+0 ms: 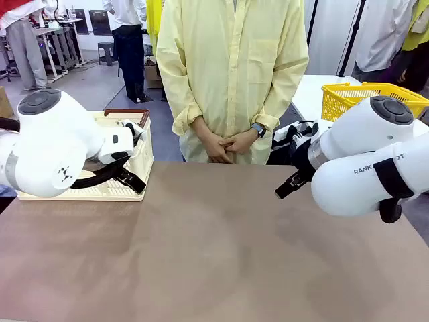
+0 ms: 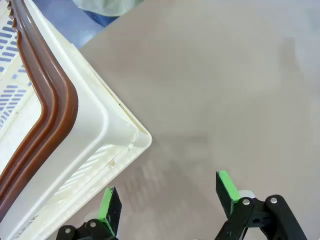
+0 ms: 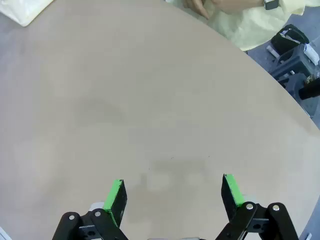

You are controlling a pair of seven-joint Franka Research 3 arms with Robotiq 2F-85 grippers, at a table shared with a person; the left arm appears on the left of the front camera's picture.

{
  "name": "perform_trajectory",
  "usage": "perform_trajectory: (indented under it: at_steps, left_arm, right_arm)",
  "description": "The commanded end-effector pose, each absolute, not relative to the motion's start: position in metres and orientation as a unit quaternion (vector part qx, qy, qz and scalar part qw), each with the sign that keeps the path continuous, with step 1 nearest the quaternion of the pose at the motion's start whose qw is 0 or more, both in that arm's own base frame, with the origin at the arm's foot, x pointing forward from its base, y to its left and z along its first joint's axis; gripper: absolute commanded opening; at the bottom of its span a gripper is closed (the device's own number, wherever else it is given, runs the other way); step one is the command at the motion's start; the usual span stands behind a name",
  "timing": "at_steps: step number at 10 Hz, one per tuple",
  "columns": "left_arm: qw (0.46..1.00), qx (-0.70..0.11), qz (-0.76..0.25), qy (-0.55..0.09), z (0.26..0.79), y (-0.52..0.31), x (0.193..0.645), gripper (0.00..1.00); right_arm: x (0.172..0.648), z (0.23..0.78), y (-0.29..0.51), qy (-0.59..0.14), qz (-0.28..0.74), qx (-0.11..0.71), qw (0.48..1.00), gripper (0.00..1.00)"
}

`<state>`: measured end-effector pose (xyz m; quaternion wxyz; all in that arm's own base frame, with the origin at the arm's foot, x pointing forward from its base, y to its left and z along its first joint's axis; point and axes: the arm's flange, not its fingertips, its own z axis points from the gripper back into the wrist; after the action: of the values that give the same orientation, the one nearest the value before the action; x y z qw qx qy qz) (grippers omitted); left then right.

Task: Place the drinks into the Shopping basket.
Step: Pick up one drink and place it into the Shopping basket.

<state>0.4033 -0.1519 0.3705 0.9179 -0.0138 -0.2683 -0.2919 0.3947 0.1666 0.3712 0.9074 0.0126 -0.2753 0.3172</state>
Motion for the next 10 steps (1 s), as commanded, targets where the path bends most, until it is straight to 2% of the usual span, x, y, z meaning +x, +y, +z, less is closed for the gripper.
perform_trajectory:
  at_steps: [1,10]
  left_arm:
    - [0.918,-0.014,-0.292,-0.268,0.3705,-0.1519,0.4033,1.0]
    - [0.918,-0.014,-0.292,-0.268,0.3705,-0.1519,0.4033,1.0]
  right_arm:
    - [0.3947,0.3712,0.1666,-0.275,0.317,0.013,0.907,1.0]
    - [0.3947,0.3712,0.1666,-0.275,0.317,0.013,0.907,1.0]
